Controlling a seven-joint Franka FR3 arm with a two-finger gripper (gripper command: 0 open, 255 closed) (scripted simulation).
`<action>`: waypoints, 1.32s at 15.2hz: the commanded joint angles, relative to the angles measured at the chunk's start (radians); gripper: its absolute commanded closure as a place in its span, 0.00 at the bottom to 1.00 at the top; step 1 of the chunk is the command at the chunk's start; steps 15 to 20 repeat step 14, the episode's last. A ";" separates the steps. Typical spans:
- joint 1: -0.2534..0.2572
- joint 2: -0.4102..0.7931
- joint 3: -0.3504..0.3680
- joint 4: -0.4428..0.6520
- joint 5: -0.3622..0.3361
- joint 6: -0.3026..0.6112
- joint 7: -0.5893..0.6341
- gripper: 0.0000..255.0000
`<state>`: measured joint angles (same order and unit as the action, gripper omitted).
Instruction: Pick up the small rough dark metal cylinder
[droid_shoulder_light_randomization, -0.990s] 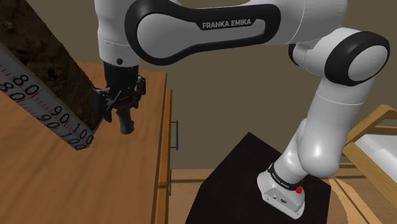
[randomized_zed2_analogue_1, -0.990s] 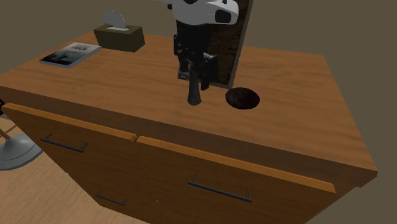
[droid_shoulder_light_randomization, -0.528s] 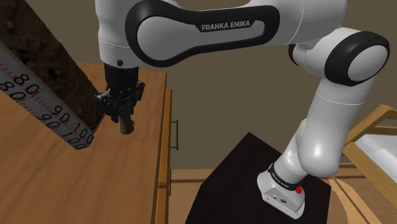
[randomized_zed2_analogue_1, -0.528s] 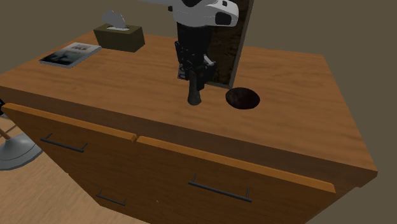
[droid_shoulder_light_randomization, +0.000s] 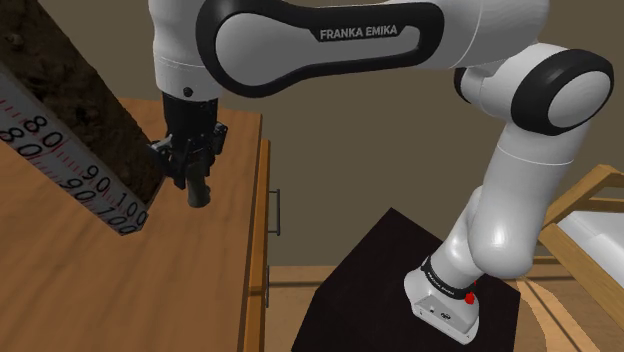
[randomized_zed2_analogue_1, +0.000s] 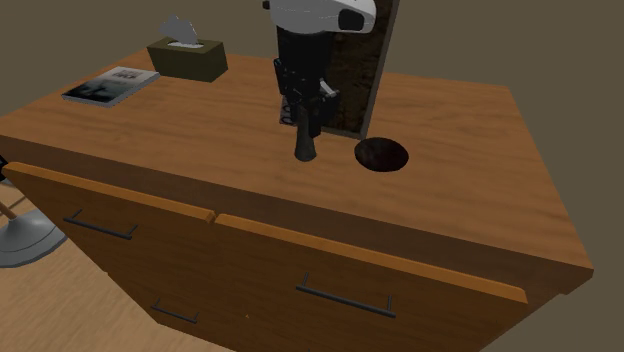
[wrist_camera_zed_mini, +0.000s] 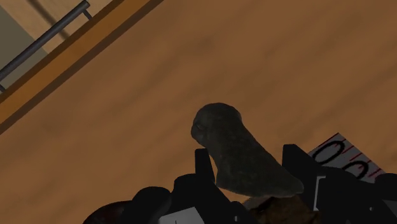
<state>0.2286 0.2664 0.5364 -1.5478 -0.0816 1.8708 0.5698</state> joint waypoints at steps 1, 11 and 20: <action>0.002 0.002 0.001 0.028 -0.001 -0.027 0.001 1.00; 0.021 0.022 0.004 0.191 -0.011 -0.170 0.009 1.00; 0.024 0.027 0.005 0.212 -0.014 -0.188 0.010 1.00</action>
